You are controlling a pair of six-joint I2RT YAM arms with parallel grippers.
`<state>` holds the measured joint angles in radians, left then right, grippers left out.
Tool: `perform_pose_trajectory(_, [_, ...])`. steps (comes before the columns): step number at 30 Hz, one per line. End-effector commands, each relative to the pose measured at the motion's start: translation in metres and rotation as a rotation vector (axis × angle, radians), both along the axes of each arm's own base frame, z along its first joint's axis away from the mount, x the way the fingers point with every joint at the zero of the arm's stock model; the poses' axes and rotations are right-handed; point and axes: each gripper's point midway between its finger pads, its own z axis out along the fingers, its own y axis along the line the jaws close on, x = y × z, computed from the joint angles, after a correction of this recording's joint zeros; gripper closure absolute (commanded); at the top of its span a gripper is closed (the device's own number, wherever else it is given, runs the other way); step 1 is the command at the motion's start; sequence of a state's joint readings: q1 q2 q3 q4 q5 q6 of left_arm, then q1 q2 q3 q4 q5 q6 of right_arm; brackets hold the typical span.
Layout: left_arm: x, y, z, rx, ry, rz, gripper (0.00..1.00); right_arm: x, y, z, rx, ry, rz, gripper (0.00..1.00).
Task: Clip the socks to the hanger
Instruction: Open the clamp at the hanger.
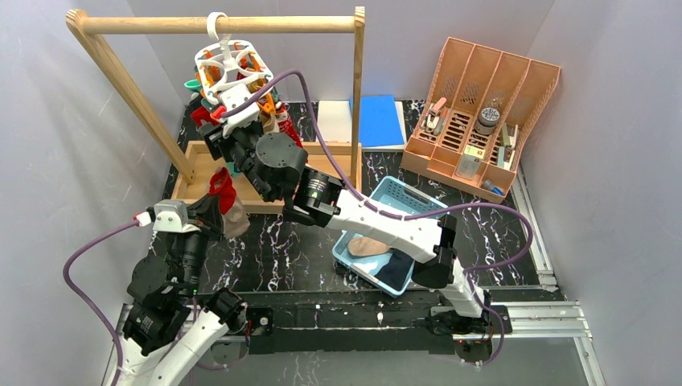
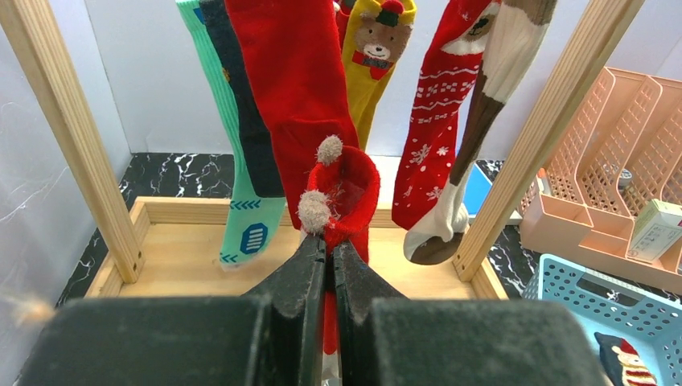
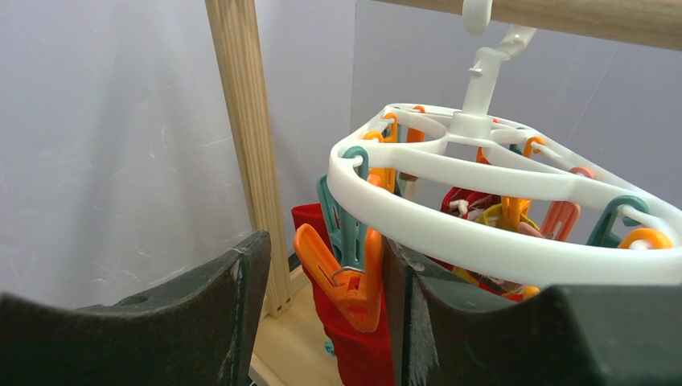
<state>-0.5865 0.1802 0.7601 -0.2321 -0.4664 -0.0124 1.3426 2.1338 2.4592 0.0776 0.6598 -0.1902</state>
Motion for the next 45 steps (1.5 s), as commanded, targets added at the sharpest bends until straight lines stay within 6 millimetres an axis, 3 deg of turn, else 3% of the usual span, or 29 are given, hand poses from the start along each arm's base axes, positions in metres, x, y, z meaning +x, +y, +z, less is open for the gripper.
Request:
perform_pose_trajectory(1, [-0.001,-0.001,0.004,-0.027,-0.02,-0.006,1.0,0.004,-0.017,0.033,0.095,-0.018,-0.029,0.4])
perform_pose_trajectory(15, [-0.002,-0.002,0.005,-0.034,-0.023,-0.012,1.0,0.0,-0.016,0.037,0.107,-0.018,-0.001,0.62])
perform_pose_trajectory(23, [-0.001,-0.003,0.011,-0.039,-0.036,-0.015,1.0,-0.002,-0.016,0.037,0.099,-0.018,0.011,0.84])
perform_pose_trajectory(26, [-0.001,-0.002,0.019,-0.054,-0.054,-0.012,1.0,-0.003,-0.017,0.038,0.096,-0.016,0.015,0.99])
perform_pose_trajectory(40, [0.006,-0.018,0.068,-0.121,-0.177,-0.069,1.0,-0.01,-0.025,0.04,0.102,-0.002,0.052,0.99])
perform_pose_trajectory(45, [0.01,-0.023,0.075,-0.122,-0.197,-0.082,1.0,-0.011,-0.027,0.041,0.1,-0.007,0.054,0.99])
